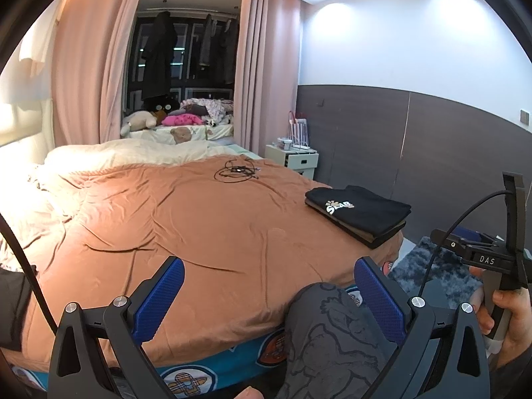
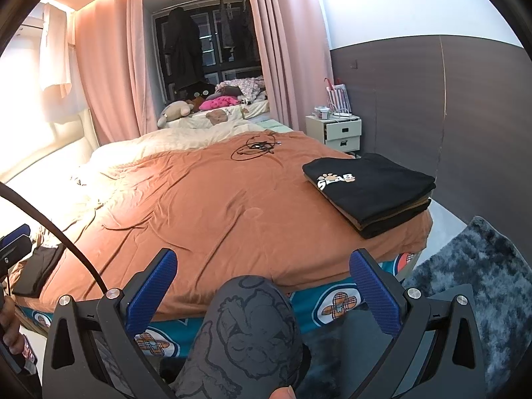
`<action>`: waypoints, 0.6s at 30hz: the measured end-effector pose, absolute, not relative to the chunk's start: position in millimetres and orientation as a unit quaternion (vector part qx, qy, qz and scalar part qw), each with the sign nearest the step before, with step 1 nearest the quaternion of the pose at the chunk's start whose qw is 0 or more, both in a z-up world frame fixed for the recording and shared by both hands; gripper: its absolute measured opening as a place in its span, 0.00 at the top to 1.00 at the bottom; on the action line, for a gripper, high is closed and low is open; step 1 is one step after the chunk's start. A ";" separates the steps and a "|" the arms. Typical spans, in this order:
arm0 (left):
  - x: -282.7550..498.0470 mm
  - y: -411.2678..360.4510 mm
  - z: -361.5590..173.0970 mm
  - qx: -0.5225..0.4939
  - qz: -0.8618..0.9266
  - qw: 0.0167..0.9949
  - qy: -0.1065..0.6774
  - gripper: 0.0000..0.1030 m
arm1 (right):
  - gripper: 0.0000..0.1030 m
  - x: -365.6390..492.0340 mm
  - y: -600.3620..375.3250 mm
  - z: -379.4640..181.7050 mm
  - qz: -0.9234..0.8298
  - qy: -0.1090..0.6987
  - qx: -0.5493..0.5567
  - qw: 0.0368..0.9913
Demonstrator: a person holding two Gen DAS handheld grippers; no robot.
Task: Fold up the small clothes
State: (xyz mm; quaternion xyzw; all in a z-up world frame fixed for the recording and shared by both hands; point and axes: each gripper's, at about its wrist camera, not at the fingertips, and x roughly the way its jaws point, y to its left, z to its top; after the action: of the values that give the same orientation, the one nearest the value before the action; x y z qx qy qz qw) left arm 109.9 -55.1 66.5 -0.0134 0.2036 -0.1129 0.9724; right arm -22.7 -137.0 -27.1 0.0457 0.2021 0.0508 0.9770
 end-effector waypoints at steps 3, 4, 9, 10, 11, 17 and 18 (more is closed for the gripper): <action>108.9 -55.2 67.0 -0.014 -0.113 0.973 0.203 0.00 | 0.00 -25.6 -134.4 -28.3 0.049 0.200 0.043 0.978; 108.9 -55.3 66.8 -0.014 -0.113 0.973 0.203 0.00 | 0.00 -25.9 -134.0 -28.2 0.050 0.200 0.042 0.978; 106.9 -54.5 67.9 -0.019 -0.113 0.972 0.205 0.00 | 0.00 -26.5 -134.3 -29.1 0.051 0.200 0.043 0.978; 106.5 -54.3 68.4 -0.020 -0.112 0.972 0.205 0.00 | 0.00 -26.9 -133.4 -28.9 0.051 0.200 0.042 0.978; 106.3 -53.9 68.2 -0.021 -0.111 0.972 0.205 0.00 | 0.00 -27.4 -132.9 -29.4 0.051 0.200 0.042 0.978; 107.8 -53.5 68.2 -0.023 -0.111 0.972 0.207 0.00 | 0.00 -28.3 -130.4 -30.2 0.049 0.201 0.041 0.978; 107.7 -53.9 67.7 -0.024 -0.111 0.972 0.208 0.00 | 0.00 -28.3 -130.4 -30.3 0.049 0.201 0.041 0.978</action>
State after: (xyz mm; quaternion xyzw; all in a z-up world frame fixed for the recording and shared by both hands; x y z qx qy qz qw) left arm 107.7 -53.9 67.7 -0.0237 0.2076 -0.1108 0.9716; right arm -28.3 -130.4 -30.3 0.0409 0.2009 0.0491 0.9775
